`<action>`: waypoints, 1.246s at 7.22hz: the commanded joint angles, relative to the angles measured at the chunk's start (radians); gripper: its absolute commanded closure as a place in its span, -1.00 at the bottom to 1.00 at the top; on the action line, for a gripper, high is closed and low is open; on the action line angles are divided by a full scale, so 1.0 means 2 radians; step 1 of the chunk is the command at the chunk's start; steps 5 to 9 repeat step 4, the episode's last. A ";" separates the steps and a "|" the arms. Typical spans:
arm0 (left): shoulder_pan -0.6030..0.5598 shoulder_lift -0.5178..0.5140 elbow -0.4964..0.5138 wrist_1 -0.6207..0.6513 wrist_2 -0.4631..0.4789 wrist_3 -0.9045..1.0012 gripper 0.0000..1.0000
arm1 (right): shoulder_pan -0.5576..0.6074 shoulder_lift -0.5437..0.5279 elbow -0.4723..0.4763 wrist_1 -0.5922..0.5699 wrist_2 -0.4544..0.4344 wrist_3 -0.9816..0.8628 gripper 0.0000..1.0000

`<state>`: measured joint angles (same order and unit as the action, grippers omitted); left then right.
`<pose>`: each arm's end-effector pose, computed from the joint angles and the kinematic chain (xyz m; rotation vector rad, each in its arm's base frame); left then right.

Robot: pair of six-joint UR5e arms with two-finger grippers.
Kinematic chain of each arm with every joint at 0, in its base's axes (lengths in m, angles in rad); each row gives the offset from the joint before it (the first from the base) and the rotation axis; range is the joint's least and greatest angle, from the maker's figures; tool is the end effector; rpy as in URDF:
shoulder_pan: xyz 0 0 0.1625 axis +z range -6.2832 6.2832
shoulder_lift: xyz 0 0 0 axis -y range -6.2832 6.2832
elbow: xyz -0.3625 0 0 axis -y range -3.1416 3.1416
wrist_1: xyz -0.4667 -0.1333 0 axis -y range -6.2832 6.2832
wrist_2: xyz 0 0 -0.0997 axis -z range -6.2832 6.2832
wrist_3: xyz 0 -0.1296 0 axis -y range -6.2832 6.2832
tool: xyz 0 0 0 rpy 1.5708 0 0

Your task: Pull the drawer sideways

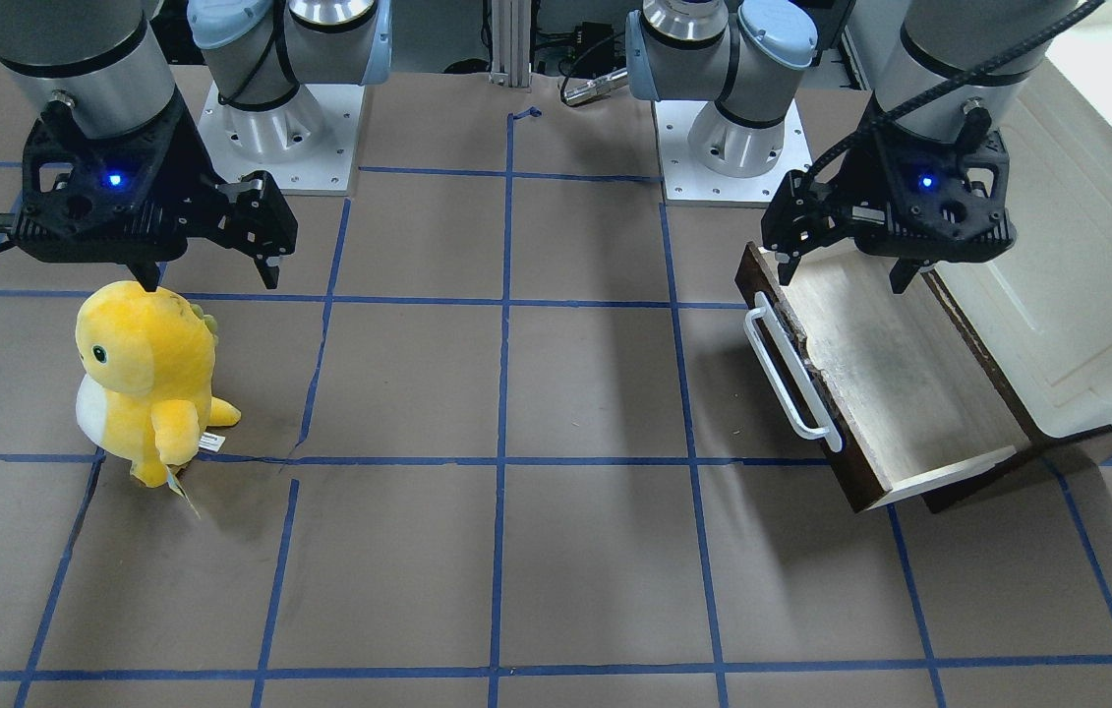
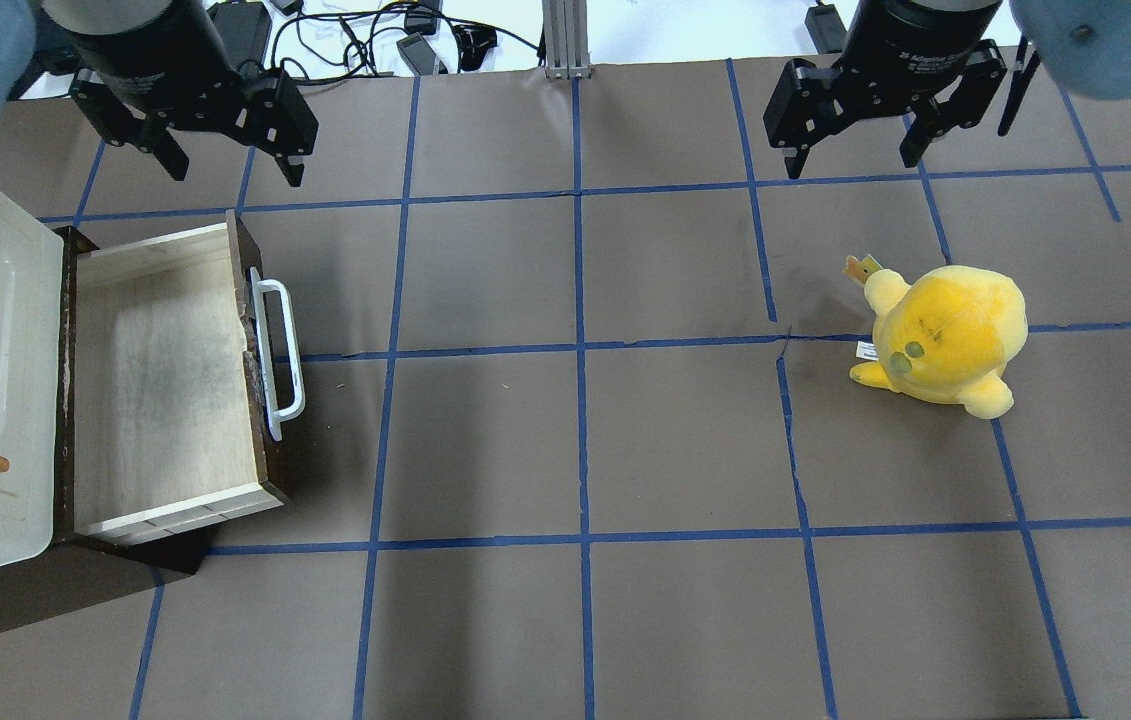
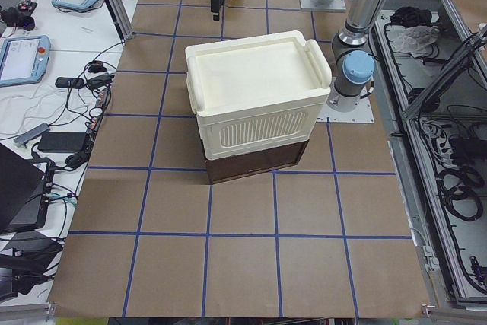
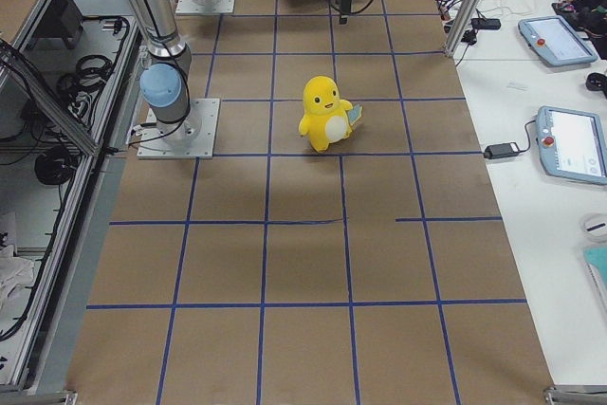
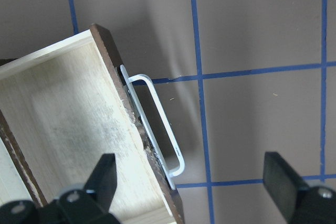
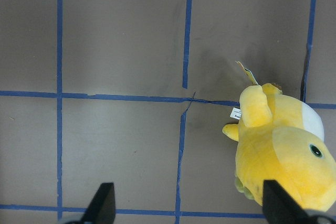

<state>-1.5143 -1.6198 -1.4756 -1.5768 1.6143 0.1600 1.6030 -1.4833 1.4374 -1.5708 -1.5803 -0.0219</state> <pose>-0.0942 -0.5950 0.4207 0.1587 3.0895 -0.0545 0.1514 -0.5989 0.4201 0.0844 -3.1304 0.0720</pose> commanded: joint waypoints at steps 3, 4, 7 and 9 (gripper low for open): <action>0.017 0.013 -0.021 0.001 -0.026 0.011 -1.00 | 0.000 0.000 0.000 0.000 0.000 0.000 -1.00; 0.018 0.013 -0.022 0.001 -0.026 0.012 -1.00 | 0.000 0.000 0.000 0.000 0.000 0.000 -1.00; 0.018 0.013 -0.022 0.001 -0.026 0.012 -1.00 | 0.000 0.000 0.000 0.000 0.000 0.000 -1.00; 0.018 0.013 -0.022 0.001 -0.026 0.012 -1.00 | 0.000 0.000 0.000 0.000 0.000 0.000 -1.00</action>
